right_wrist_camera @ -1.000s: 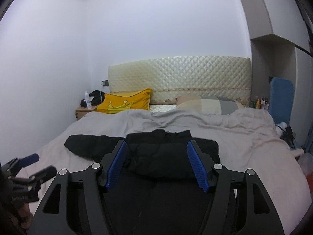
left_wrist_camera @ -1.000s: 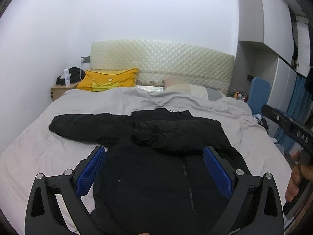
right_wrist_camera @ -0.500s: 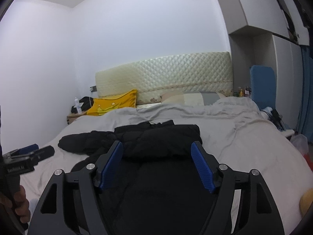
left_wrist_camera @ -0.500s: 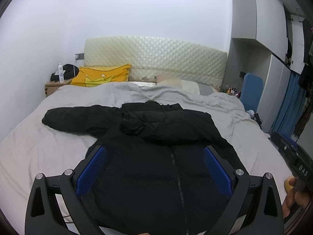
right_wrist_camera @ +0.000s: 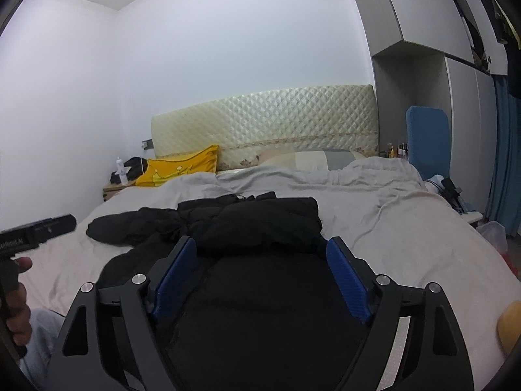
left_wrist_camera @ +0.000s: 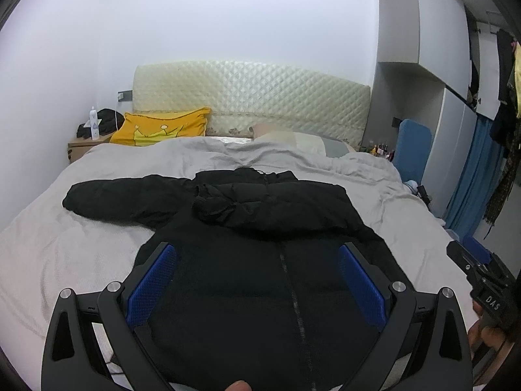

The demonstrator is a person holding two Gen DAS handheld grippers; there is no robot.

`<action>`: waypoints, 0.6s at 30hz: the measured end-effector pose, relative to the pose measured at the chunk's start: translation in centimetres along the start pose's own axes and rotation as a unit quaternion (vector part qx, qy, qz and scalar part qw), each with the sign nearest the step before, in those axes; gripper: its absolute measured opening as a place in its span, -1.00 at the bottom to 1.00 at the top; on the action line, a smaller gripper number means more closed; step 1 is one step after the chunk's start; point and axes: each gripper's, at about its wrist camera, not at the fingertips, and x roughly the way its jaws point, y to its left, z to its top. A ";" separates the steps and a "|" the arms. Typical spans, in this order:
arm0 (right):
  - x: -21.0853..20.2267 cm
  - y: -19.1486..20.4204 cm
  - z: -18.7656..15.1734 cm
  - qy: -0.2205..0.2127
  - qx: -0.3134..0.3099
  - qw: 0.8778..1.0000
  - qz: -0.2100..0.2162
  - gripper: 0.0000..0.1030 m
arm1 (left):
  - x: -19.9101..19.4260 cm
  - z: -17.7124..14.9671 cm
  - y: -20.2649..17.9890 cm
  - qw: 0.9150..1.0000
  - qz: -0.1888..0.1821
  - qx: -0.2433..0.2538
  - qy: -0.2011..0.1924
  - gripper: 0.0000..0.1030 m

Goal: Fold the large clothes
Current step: 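Lower the left tool to the other sleeve cuff and grasp it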

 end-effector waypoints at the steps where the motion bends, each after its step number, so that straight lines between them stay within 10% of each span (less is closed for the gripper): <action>1: 0.1 -0.2 -0.1 0.001 0.005 1.000 0.000 0.74 | 0.2 0.0 0.3 1.000 0.003 0.004 0.002 0.94; 18: 0.9 -1.2 -0.6 -0.003 0.020 1.000 -0.023 1.00 | 5.1 6.0 14.8 0.999 0.031 -0.017 0.014 0.94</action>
